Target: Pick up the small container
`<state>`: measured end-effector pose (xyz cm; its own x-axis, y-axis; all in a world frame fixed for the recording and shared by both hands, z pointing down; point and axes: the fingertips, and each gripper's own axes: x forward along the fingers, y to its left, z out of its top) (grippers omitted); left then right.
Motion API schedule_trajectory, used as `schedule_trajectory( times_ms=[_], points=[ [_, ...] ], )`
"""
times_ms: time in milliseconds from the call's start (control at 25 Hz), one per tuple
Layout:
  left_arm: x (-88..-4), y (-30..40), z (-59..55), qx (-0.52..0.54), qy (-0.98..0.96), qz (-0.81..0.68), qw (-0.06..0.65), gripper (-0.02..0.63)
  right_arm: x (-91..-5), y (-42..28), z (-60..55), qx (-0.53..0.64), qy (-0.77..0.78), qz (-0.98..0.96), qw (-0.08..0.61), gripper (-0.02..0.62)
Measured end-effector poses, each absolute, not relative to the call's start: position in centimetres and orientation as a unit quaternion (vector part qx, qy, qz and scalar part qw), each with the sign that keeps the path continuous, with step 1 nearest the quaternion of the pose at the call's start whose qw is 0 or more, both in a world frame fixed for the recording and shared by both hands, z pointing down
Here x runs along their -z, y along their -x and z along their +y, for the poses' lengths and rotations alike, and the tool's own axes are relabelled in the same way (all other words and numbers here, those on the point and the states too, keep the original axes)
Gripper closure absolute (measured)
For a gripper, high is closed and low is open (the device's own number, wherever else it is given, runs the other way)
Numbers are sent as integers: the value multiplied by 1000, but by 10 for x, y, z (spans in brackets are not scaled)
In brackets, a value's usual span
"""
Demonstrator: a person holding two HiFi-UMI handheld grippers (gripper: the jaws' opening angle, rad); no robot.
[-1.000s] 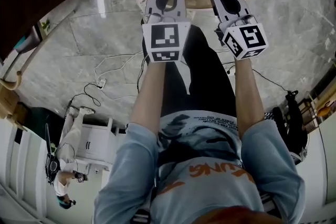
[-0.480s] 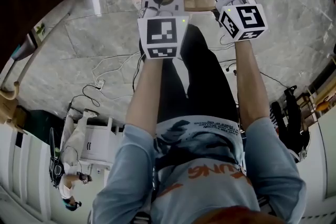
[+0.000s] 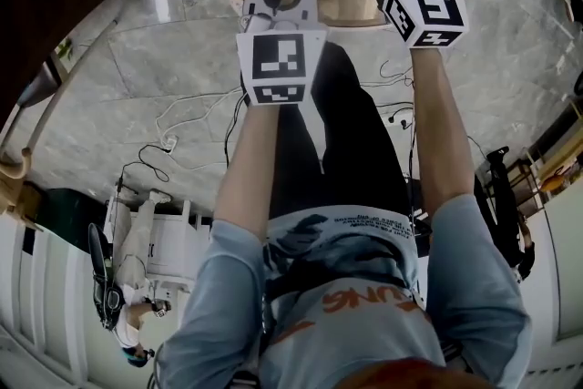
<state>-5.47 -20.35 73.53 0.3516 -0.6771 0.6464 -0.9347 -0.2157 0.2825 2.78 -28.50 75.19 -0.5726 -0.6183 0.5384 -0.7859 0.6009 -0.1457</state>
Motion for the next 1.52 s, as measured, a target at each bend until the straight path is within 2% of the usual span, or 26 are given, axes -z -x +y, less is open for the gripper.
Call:
schedule_trajectory(
  times_ms=[400, 920, 1120, 1520],
  points=[
    [-740, 67, -213, -205, -752, -531, 332, 583, -749, -26, -306, -145, -419, -868, 225, 468],
    [-749, 76, -214, -209, -753, -523, 341, 583, -751, -4, -321, -96, -416, -879, 213, 443],
    [-749, 77, -212, -209, -753, -522, 341, 583, -750, 1, -329, -114, -415, -878, 209, 440],
    [-732, 70, -216, -202, -762, -520, 329, 582, -743, 2, -335, -176, -424, -852, 252, 446]
  ],
)
